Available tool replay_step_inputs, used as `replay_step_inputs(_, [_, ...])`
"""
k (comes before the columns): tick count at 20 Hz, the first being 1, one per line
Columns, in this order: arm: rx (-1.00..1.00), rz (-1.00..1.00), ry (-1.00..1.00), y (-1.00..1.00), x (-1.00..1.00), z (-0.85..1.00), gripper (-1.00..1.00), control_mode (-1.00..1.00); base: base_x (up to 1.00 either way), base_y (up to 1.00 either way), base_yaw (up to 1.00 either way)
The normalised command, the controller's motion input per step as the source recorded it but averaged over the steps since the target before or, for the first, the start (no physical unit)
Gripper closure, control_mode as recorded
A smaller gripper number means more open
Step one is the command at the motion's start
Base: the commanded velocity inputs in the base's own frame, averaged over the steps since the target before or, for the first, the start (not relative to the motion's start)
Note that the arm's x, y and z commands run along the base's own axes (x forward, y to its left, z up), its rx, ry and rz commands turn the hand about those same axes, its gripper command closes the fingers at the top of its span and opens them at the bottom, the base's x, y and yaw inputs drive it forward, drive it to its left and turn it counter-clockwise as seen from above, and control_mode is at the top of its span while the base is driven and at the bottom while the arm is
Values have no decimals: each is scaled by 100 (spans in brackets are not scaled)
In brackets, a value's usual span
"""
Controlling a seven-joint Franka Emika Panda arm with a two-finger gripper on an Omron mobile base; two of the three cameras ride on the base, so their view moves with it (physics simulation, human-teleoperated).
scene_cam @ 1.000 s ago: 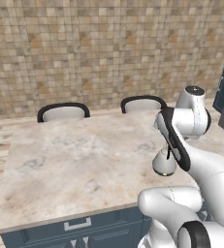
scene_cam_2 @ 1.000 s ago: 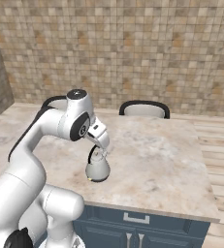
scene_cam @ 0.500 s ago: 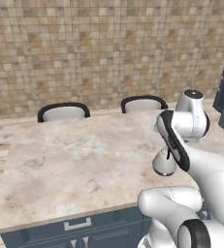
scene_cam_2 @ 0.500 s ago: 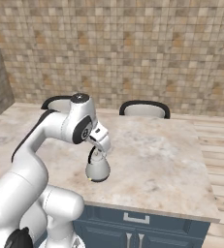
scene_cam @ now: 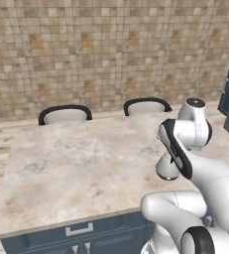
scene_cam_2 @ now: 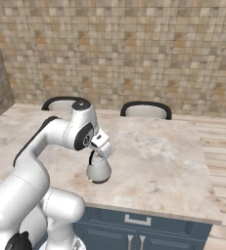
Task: Pick the kettle and bowl and place them in the sink. Then turn on the water.
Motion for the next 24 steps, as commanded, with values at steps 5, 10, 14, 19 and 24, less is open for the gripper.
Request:
replay_step_inputs(5, [0,-1,0,0,0,-18,-100,-100,0,0,0])
replay_step_inputs(10, [0,-1,0,0,7,-11,-100,-100,0,0,0])
replay_step_inputs(14, [0,-2,0,0,7,-9,-100,-100,0,0,0])
replay_step_inputs(19, [0,-1,0,0,6,-6,-100,-100,0,0,0])
replay_step_inputs(24, [0,-1,2,0,4,-4,100,-100,0,0,0])
